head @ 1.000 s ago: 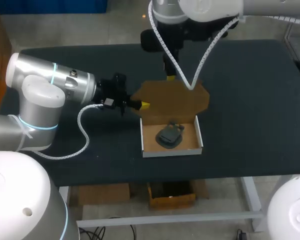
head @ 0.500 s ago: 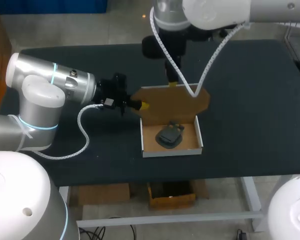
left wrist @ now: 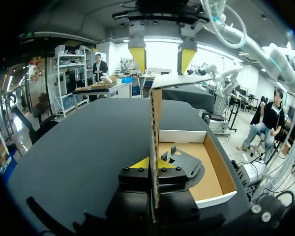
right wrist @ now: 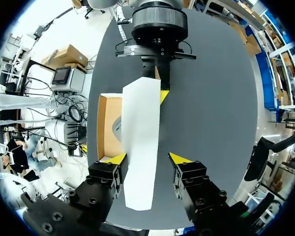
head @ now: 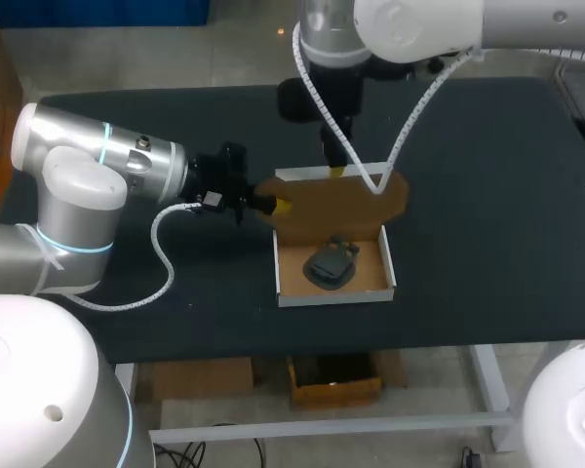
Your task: Assemble the packaging by folding the flat box into shape, placing the metal phone stand inside, and closing the box properly
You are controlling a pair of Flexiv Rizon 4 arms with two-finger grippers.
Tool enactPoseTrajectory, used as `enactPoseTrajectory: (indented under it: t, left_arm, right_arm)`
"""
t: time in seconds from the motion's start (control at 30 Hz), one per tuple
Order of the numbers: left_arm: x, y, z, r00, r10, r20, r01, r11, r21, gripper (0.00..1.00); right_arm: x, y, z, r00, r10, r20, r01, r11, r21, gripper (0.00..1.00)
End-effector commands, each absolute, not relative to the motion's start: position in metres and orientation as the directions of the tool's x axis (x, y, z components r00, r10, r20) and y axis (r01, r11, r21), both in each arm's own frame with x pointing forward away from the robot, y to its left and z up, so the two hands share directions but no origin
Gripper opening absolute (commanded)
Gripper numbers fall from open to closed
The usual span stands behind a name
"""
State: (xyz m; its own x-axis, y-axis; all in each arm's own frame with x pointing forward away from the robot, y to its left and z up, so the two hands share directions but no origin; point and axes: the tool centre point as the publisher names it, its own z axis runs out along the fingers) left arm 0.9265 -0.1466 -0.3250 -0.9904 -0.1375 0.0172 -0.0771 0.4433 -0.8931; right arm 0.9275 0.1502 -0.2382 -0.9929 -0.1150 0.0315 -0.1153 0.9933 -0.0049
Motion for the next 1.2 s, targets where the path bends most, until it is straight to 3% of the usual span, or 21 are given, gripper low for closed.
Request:
enactPoseTrajectory:
  t: [0.03,0.97,1.2]
  left_arm:
    - [0.927,-0.148,-0.326,-0.99,-0.139,0.015,-0.076,0.442,-0.894,0.0]
    - [0.927,-0.148,-0.326,-0.99,-0.139,0.015,-0.076,0.442,-0.894,0.0]
    - [0.927,-0.148,-0.326,-0.99,-0.139,0.015,-0.076,0.442,-0.894,0.0]
  right_arm:
    - [0.93,0.152,-0.241,-0.992,-0.118,0.046,-0.119,0.993,-0.008,0.5]
    - [0.931,0.149,-0.261,-0.985,-0.123,0.121,-0.121,0.992,0.023,0.47]
    - [0.929,0.15,-0.265,-0.981,-0.134,0.142,-0.131,0.991,0.027,0.31]
